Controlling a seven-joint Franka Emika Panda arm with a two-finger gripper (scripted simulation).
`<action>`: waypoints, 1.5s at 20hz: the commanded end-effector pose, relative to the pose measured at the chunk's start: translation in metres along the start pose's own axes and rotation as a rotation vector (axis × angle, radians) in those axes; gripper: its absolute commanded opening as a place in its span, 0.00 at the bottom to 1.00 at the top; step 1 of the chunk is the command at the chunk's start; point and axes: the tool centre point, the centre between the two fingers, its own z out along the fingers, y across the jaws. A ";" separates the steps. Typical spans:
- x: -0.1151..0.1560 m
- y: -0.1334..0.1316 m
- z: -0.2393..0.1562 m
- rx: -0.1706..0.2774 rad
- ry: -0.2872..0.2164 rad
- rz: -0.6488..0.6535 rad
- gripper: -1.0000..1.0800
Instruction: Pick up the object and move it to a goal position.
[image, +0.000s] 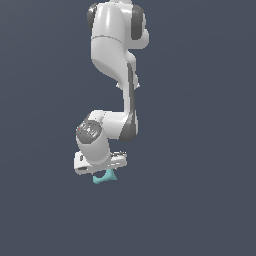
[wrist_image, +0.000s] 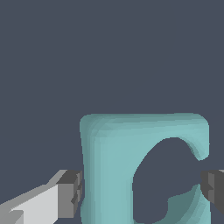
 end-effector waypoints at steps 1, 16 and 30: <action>-0.002 0.001 0.014 0.000 -0.003 0.001 0.96; 0.000 0.002 0.018 0.000 -0.003 0.001 0.00; -0.011 -0.009 0.010 -0.011 0.003 0.017 0.00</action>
